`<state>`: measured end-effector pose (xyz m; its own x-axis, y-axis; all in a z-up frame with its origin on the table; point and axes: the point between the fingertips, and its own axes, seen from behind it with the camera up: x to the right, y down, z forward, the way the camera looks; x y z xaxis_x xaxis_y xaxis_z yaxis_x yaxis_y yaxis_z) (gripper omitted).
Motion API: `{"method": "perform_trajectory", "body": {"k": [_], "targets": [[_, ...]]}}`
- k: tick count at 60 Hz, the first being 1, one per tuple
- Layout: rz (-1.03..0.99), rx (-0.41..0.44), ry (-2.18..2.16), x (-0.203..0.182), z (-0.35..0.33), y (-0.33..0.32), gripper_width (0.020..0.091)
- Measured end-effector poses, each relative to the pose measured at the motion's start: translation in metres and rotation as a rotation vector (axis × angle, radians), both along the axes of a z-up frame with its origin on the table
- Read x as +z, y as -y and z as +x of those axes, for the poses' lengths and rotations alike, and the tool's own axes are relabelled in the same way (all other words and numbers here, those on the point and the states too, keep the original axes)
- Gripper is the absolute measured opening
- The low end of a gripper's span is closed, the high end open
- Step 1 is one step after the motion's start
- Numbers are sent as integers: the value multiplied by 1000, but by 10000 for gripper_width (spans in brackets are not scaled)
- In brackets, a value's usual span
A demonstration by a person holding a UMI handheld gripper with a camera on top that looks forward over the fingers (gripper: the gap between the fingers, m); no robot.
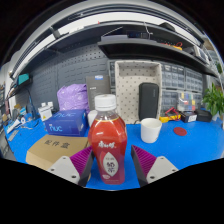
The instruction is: Pour water
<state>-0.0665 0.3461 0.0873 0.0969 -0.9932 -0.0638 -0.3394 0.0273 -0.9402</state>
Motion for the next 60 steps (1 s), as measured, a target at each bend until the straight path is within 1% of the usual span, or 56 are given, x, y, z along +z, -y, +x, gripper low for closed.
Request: {"method": "perform_trajectory", "body": {"k": [3,6,9,11,12,13,14,17,18,19,27,35,45,52,60], "targets": [[11,-2,10,-2,7,0,685],[12,6,25,-5,12,-2,625],[9,20,58,-1,16,-6,462],[-13,22,64,0,16,-7,459],[-20,29,71,-2,17,-7,418],[-30,32,75,-3,16,-6,423],[-36,31,77,-3,16,-5,378],[-32,28,88,-2,16,-5,330],[-28,26,94,-1,15,-5,366],[-24,23,99,-1,16,-6,287],[-32,26,98,0,15,-6,285],[1,15,61,0,21,-5,287],[61,-1,32,21,66,5,284],[248,-24,-14,35,101,7,285],[613,-73,-48,58,132,5,286]]}}
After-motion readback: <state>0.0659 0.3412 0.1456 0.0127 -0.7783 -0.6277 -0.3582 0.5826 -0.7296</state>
